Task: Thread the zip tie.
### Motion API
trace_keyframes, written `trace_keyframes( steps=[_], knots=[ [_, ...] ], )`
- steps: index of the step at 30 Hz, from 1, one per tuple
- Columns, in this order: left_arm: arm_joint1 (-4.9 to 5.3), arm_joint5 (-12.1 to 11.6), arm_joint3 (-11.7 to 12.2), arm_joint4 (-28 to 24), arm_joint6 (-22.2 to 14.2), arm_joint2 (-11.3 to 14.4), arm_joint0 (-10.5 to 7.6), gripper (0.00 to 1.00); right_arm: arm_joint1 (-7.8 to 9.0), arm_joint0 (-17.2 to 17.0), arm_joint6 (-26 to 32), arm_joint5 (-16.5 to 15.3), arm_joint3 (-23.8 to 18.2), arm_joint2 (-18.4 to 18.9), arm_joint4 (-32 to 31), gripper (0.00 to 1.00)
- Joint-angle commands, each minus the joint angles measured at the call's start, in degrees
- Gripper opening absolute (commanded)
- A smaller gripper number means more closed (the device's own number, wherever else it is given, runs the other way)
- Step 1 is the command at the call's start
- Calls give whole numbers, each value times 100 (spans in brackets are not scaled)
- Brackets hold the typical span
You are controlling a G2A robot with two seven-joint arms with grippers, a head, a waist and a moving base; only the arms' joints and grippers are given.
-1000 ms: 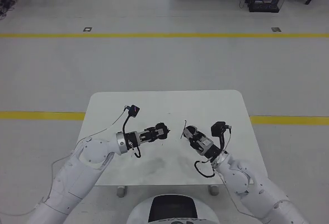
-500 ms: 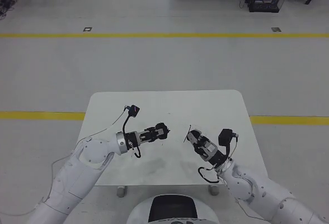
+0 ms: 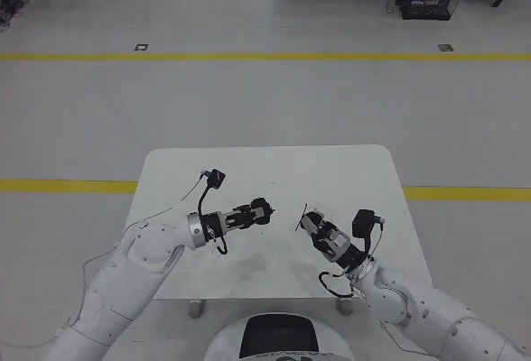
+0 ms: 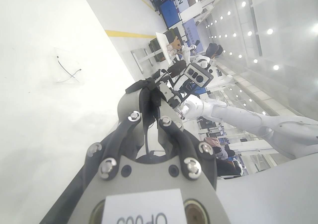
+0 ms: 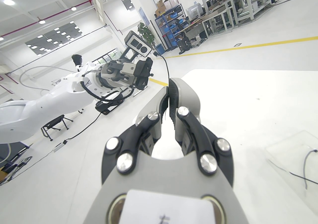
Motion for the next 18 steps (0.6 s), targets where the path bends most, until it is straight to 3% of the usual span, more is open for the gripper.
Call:
trace_keyframes(
  steps=[1,18],
  knots=[
    [0,0,0,0,0,0,0,0,0,0,0,0,0,0,0,0],
    [0,0,0,0,0,0,0,0,-27,-30,-82,0,-18,69,19,0]
  ],
)
